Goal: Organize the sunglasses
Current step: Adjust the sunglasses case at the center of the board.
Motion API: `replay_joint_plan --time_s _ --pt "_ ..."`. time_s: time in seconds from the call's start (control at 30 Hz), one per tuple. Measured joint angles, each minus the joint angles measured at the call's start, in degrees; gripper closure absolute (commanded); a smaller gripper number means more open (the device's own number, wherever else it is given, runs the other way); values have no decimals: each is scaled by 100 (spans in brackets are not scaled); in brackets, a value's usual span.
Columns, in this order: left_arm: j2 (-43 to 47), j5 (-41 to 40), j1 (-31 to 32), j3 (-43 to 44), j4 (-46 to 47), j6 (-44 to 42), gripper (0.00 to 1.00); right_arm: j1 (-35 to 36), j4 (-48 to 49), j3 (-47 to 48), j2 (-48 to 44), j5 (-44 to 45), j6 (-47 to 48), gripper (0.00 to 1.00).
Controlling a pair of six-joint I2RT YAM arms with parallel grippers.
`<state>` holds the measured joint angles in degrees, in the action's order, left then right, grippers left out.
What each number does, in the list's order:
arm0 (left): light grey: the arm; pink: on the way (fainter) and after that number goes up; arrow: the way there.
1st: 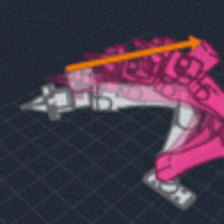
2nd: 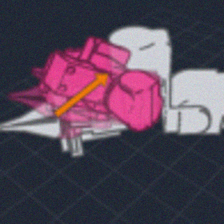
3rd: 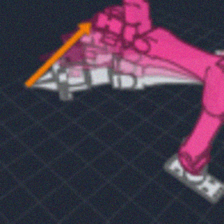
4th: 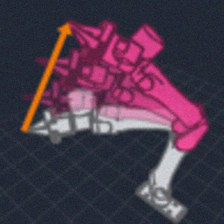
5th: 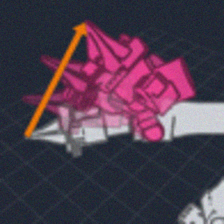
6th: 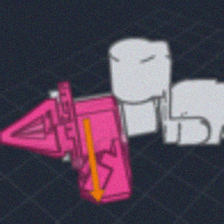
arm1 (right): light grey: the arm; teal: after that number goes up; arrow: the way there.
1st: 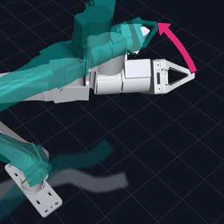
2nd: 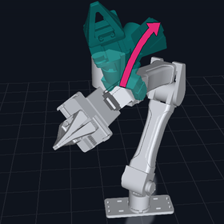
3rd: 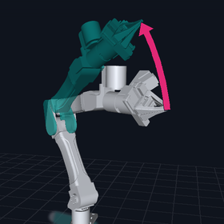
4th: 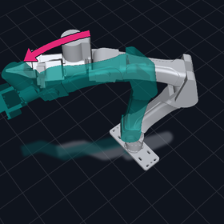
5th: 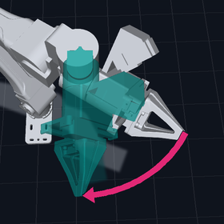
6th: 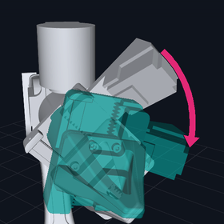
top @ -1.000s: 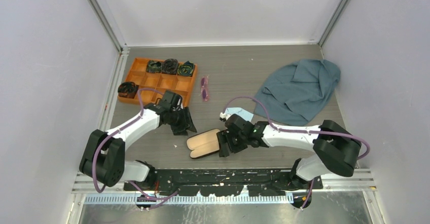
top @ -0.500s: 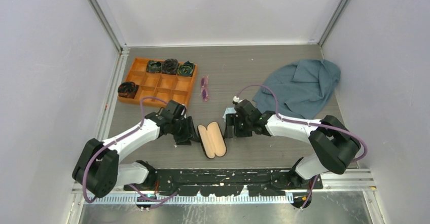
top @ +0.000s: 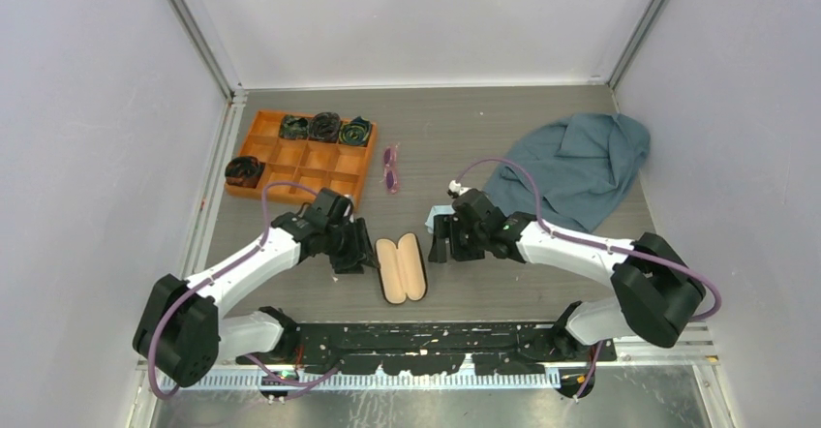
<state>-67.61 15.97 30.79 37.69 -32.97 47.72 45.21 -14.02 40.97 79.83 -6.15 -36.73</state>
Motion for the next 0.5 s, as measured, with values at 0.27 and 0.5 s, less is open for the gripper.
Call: replay_joint_plan --time_s 0.27,0.5 --pt "37 -164 -2 260 -52 -9 53 -234 -431 227 -334 111 94 28" --pt "-651 -354 -2 859 140 -59 57 -254 -496 407 -334 107 105 27"
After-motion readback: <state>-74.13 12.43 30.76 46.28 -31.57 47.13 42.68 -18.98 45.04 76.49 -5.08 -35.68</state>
